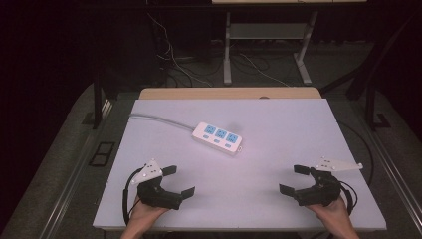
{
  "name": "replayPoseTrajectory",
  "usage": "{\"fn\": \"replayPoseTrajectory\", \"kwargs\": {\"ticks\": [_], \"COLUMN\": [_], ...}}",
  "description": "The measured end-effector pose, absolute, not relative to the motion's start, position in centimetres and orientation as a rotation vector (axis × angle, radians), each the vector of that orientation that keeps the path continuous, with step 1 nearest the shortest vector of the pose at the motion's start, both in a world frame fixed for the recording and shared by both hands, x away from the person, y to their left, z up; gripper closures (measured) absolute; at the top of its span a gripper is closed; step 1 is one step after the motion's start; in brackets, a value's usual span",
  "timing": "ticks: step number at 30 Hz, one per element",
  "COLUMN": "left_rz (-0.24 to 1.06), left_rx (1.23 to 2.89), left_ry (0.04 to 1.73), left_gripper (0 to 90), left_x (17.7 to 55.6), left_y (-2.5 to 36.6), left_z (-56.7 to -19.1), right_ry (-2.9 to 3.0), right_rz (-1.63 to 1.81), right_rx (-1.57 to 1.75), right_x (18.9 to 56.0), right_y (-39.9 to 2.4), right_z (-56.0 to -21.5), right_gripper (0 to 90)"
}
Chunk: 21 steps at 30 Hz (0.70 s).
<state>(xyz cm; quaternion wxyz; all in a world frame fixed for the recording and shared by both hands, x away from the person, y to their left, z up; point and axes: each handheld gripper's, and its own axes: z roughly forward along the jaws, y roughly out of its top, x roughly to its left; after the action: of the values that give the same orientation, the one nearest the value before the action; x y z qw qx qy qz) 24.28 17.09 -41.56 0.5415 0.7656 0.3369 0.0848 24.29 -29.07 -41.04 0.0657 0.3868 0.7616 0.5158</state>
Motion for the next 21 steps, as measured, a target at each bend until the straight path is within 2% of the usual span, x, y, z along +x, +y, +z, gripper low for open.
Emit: {"fn": "replayPoseTrajectory", "kwargs": {"ticks": [21], "left_rz": [0.184], "left_rx": [1.839], "left_ry": [0.803], "left_gripper": [0.0], "left_x": [24.04], "left_y": [17.19], "left_z": [-41.47], "right_ry": [2.343], "right_rz": [1.542], "right_rx": [1.173], "right_x": [24.58], "right_y": [-28.74], "right_z": [-41.18], "right_gripper": [0.6]}}
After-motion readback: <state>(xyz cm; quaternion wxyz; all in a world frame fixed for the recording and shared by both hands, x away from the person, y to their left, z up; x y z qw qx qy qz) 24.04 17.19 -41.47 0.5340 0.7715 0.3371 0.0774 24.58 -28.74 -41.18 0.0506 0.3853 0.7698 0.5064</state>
